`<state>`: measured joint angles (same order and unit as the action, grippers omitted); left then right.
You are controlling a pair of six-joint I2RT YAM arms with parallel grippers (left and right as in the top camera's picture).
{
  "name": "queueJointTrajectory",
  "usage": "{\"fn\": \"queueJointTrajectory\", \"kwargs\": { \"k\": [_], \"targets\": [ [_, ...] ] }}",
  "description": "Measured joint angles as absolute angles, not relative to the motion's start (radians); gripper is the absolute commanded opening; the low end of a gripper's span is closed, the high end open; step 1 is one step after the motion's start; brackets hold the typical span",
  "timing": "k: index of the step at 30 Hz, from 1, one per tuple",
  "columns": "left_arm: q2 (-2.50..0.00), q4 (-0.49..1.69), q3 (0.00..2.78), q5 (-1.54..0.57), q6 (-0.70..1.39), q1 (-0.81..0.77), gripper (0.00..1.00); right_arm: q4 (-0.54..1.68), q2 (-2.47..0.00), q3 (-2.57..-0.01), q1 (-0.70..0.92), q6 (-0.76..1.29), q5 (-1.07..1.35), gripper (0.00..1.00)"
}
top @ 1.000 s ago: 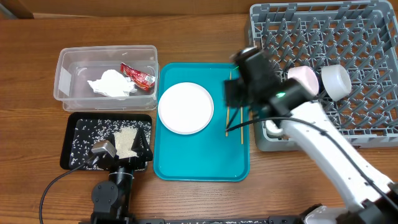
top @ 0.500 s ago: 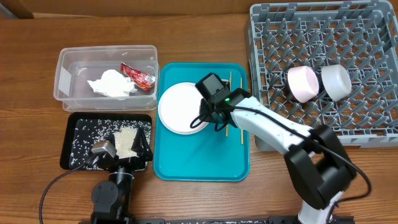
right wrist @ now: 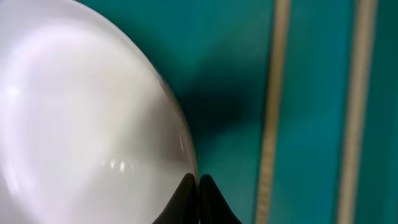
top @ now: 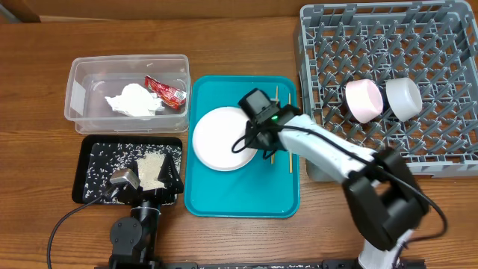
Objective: Sort waste into correct bins and load items into the dishwasher
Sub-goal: 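Grasp the edge of the white plate with the right gripper, then stand the white plate in the dish rack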
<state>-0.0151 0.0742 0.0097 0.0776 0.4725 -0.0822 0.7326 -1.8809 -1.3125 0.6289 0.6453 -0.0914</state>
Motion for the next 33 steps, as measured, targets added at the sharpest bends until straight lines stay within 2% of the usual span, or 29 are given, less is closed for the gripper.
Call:
{"fn": "queueJointTrajectory", "kwargs": {
  "k": [4,9,15,23,33],
  "targets": [
    [-0.015,0.074,0.010,0.078,0.472,-0.082,1.00,0.727,-1.691,-1.312,0.583,0.601,-0.249,0.04],
    [-0.015,0.074,0.010,0.078,0.472,-0.082,1.00,0.660,-1.464,-1.327,0.489,0.515,-0.609,0.04],
    [-0.015,0.074,0.010,0.078,0.472,-0.082,1.00,0.473,-1.445,-1.337,0.345,0.260,-0.936,0.04],
    [-0.015,0.074,0.010,0.078,0.472,-0.082,1.00,0.163,-1.568,-1.334,0.189,-0.026,-1.034,0.04],
    [-0.015,0.074,0.010,0.078,0.472,-0.082,1.00,-0.091,-1.790,-1.333,0.143,-0.255,-1.029,0.04]
  ]
}}
